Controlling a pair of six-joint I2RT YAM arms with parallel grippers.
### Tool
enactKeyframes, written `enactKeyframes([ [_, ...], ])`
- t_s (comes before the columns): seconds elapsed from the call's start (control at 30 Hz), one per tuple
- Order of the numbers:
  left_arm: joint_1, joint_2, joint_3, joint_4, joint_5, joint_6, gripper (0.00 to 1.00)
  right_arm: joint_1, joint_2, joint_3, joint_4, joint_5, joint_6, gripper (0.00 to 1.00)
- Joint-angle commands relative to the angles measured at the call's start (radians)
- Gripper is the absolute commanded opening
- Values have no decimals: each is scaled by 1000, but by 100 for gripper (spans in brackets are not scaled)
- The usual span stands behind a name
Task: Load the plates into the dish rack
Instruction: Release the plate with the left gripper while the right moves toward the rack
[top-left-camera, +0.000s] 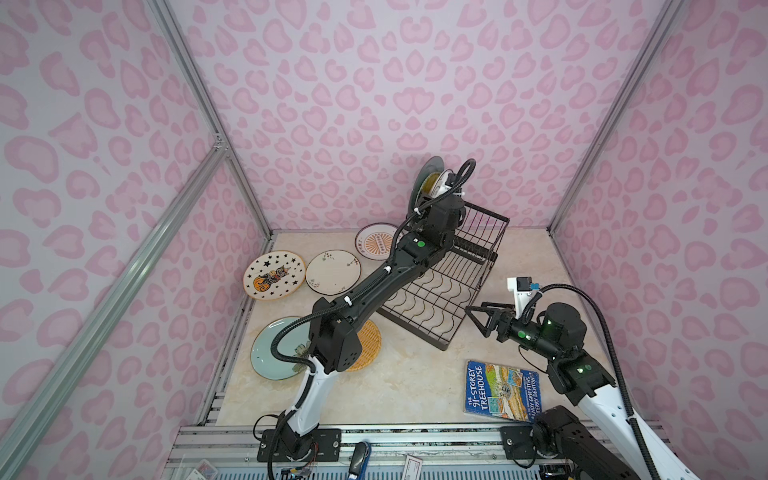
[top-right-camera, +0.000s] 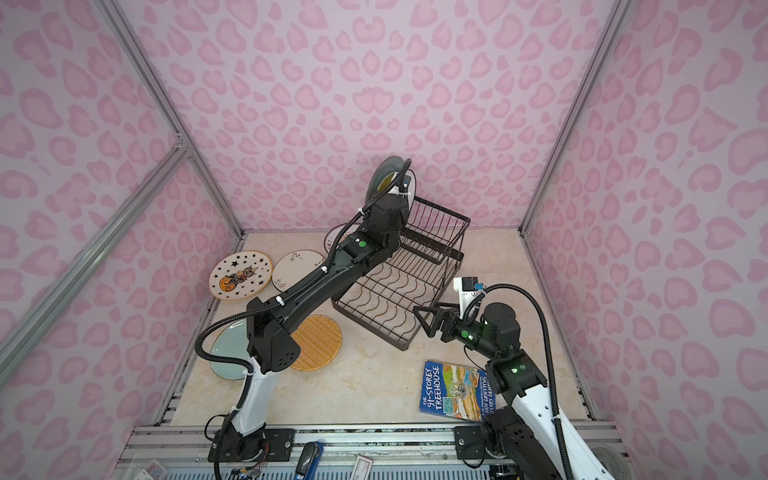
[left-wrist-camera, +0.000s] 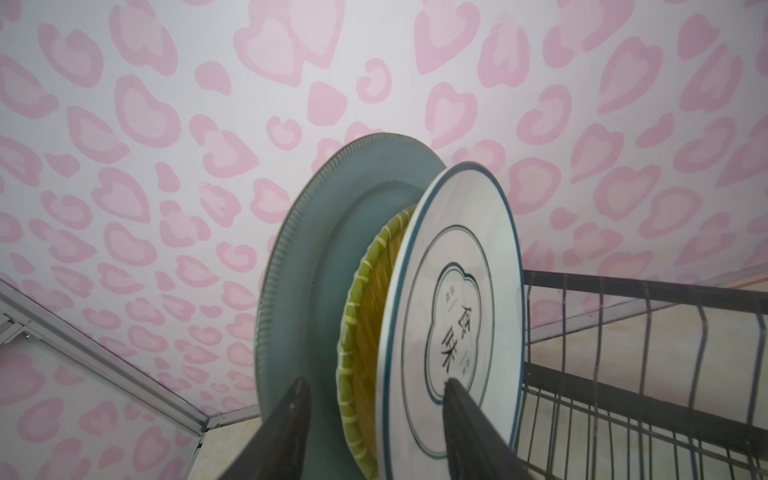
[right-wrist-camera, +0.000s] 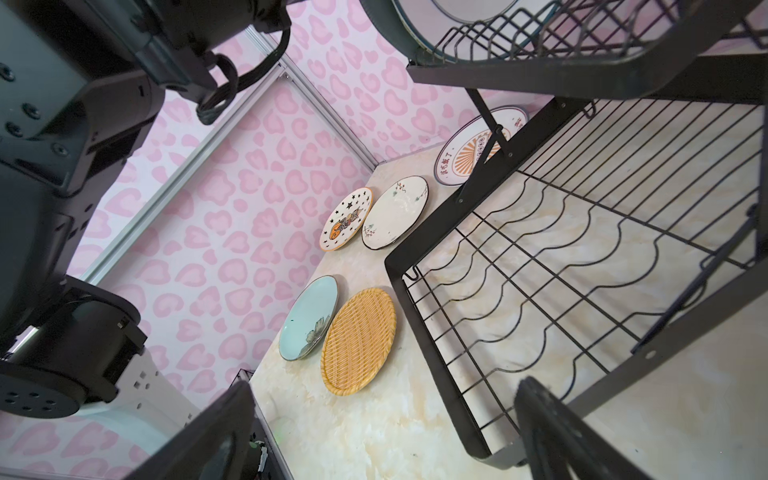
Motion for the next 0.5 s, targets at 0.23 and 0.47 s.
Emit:
enactKeyframes([
  [0.23, 2, -442, -261, -119, 133, -201, 66, 1, 0, 33, -177, 275, 15, 97],
  [0.47, 53, -789, -676, -98, 241, -345, 73, 2, -7, 2, -237, 410, 73, 96],
])
